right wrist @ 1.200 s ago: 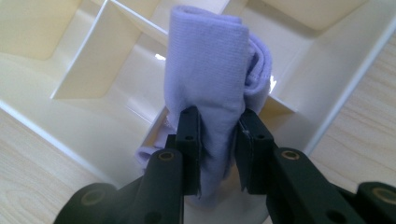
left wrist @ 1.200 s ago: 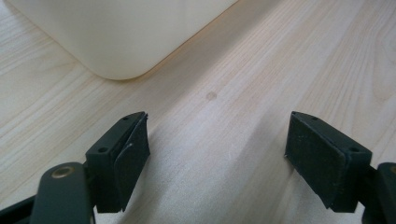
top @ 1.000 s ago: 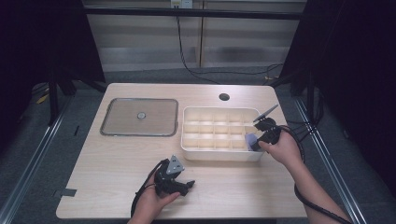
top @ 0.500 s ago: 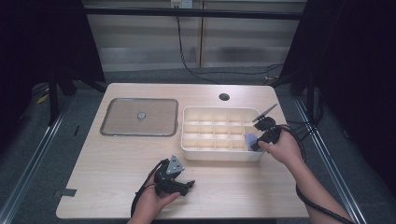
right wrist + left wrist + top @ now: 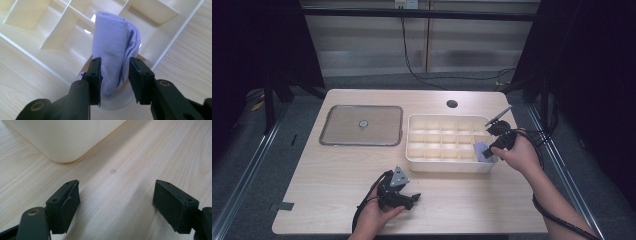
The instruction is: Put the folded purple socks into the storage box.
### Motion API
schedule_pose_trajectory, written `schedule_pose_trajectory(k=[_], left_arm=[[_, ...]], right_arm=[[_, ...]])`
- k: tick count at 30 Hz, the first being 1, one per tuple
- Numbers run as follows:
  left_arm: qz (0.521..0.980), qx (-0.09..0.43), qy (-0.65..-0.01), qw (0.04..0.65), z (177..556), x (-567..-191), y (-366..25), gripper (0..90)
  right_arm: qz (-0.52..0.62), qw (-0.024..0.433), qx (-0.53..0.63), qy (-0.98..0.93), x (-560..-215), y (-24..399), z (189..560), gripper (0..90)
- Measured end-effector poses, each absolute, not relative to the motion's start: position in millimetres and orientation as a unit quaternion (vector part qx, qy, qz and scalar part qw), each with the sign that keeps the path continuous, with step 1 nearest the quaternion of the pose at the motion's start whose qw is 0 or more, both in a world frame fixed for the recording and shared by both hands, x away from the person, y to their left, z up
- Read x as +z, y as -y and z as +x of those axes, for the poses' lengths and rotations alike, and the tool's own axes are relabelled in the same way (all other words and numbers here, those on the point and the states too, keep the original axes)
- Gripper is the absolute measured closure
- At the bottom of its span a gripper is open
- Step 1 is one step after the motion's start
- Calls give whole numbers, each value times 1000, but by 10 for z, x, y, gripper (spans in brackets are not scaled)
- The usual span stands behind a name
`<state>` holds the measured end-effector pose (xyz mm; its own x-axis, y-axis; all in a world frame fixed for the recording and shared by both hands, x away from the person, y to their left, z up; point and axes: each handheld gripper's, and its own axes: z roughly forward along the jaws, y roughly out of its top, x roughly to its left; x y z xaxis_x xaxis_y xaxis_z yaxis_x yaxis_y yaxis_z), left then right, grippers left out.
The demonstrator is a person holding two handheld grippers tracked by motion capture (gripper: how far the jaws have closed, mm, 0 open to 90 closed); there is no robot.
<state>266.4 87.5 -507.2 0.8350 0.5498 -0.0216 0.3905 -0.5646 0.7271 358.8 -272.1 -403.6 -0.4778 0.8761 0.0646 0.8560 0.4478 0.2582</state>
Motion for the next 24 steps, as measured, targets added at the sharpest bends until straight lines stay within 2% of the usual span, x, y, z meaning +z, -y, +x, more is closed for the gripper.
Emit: schedule_pose_trajectory(k=[11, 24], left_arm=[[876, 105, -269, 386, 2667, -5075, -872, 211], [877, 103, -266, 387, 2671, -5076, -871, 210]], right_arm=[[514, 47, 124, -847, -3823, 2762, 3660, 633], [512, 35, 119, -850, -3738, 2648, 3811, 654]])
